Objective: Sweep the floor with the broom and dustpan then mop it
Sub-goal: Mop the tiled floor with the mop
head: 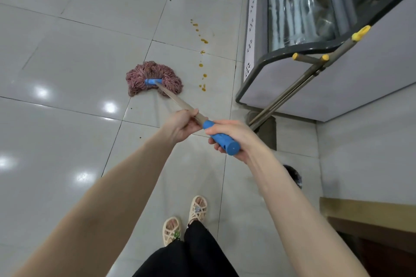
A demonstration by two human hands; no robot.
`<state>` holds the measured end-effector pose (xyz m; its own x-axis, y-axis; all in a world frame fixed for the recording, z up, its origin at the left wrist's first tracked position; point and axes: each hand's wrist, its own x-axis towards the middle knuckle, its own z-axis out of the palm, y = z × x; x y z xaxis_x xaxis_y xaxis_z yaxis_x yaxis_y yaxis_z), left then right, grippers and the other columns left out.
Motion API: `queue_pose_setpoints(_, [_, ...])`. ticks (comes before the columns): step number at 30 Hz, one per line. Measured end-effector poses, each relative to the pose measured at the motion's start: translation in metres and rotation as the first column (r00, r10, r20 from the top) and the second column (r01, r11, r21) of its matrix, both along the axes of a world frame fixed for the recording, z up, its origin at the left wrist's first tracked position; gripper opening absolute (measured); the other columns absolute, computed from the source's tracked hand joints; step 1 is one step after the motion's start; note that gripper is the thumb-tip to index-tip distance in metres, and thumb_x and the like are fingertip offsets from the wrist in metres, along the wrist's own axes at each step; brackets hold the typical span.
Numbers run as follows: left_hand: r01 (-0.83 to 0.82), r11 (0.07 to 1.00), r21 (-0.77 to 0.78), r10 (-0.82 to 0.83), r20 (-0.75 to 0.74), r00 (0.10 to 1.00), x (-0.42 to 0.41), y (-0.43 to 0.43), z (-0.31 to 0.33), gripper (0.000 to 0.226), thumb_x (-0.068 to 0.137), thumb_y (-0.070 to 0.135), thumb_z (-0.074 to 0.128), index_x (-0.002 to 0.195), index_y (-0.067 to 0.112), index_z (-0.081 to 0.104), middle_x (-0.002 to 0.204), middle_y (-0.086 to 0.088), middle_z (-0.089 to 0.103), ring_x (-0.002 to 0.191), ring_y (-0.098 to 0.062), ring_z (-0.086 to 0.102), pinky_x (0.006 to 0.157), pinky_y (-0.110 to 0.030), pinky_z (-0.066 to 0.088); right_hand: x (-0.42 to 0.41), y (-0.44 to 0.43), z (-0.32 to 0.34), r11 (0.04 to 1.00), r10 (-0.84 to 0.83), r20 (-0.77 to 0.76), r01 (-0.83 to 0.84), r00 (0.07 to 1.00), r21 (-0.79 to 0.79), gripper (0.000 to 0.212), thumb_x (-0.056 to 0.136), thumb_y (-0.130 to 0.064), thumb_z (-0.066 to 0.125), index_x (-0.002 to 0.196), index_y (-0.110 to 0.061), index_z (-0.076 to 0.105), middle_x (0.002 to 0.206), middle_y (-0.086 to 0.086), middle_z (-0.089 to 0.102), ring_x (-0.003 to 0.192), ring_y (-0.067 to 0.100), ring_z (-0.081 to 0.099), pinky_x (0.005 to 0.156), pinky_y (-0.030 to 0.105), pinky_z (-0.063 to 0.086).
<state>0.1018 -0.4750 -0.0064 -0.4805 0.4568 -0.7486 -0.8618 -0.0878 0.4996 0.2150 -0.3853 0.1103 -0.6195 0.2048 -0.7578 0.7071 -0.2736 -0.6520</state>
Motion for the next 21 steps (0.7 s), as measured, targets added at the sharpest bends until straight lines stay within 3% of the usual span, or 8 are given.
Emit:
queue_pose_setpoints(4, [0.024,1.000,0.008,-0.024,0.021,0.999,0.007,0.032,-0.002,0.013,0.100,0.008,0.043,0.094,-0.002,0.047,0.090,-0.020,0.054,0.078,-0.026,0.062,0.073,-0.041,0.052,0.009,0.021,0.005,0.997,-0.061,0.027,0.060,0.998,0.043,0.013,0.082,0.002,0.066,0.084,-0.011,0.063,0.068,0.014,0.056,0.042,0.010,0.054,0.039,0.017,0.045])
queue_pose_setpoints(8, [0.079,0.997,0.011,-0.079,0.041,0.996,0.019,0.066,0.002,0.010,0.098,0.007,0.046,0.098,-0.003,0.048,0.093,-0.021,0.055,0.081,-0.027,0.063,0.058,-0.037,0.055,0.023,0.039,0.009,0.984,-0.164,0.047,0.160,0.985,0.075,0.017,0.083,0.002,0.065,0.081,-0.014,0.061,0.066,0.013,0.055,0.043,0.011,0.052,0.038,0.017,0.043])
queue_pose_setpoints(12, [0.156,0.986,0.054,-0.159,0.053,0.986,0.041,0.092,0.009,0.014,0.098,0.006,0.046,0.107,-0.004,0.046,0.097,-0.021,0.055,0.083,-0.027,0.061,0.060,-0.037,0.054,0.042,0.051,0.013,0.958,-0.273,0.051,0.267,0.961,0.106,0.019,0.083,0.003,0.065,0.077,-0.013,0.059,0.063,0.013,0.053,0.036,0.009,0.051,0.036,0.016,0.042])
queue_pose_setpoints(15, [0.228,0.971,0.074,-0.232,0.044,0.972,0.051,0.091,0.010,0.010,0.098,0.006,0.046,0.093,-0.003,0.049,0.090,-0.019,0.055,0.079,-0.024,0.060,0.062,-0.035,0.055,0.051,0.042,0.011,0.946,-0.323,0.019,0.321,0.946,0.049,0.016,0.081,0.007,0.066,0.079,-0.008,0.060,0.062,0.013,0.051,0.037,0.010,0.051,0.036,0.016,0.043])
queue_pose_setpoints(19, [0.242,0.968,0.061,-0.244,0.046,0.969,0.058,0.076,0.011,0.011,0.097,0.004,0.048,0.087,-0.002,0.050,0.083,-0.017,0.056,0.073,-0.023,0.060,0.078,-0.032,0.051,0.059,0.028,0.008,0.953,-0.302,0.004,0.302,0.953,0.008,0.015,0.078,0.009,0.066,0.089,-0.001,0.063,0.066,0.014,0.052,0.046,0.016,0.052,0.038,0.018,0.044])
queue_pose_setpoints(21, [0.237,0.969,0.065,-0.240,0.056,0.969,0.060,0.070,0.013,0.011,0.097,0.003,0.047,0.087,-0.002,0.049,0.082,-0.018,0.056,0.073,-0.023,0.060,0.080,-0.031,0.049,0.062,0.027,0.009,0.957,-0.289,0.011,0.289,0.957,0.010,0.025,0.078,0.009,0.066,0.102,0.000,0.062,0.066,0.015,0.053,0.044,0.016,0.052,0.038,0.018,0.044])
